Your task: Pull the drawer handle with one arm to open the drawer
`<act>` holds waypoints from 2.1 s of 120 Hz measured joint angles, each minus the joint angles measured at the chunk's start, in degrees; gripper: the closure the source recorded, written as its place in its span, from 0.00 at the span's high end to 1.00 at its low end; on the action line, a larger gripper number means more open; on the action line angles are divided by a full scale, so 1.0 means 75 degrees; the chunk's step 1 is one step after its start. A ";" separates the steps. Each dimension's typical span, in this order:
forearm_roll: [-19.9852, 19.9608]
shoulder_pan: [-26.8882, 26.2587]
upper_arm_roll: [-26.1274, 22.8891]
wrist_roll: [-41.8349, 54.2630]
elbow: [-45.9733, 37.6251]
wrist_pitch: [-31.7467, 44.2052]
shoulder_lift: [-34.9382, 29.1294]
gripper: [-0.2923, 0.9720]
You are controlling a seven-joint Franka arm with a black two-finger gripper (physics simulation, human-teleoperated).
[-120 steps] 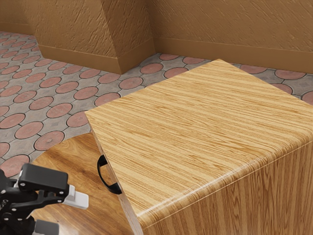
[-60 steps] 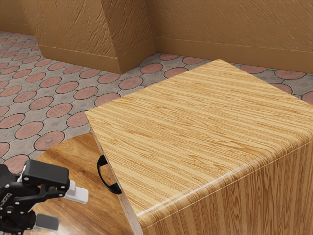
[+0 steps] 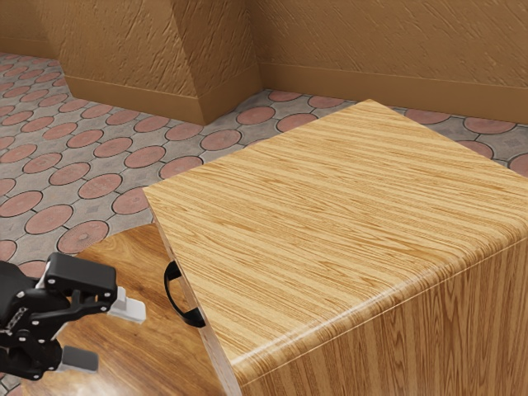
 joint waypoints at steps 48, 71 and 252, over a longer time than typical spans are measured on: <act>-0.0159 0.0052 -0.0022 0.0041 -0.0002 0.0380 0.0424 0.76; -0.0190 0.0051 -0.0142 0.0051 -0.0014 0.0534 0.0636 0.76; -0.0203 0.0039 -0.0667 0.0136 -0.0655 0.0860 0.0657 0.76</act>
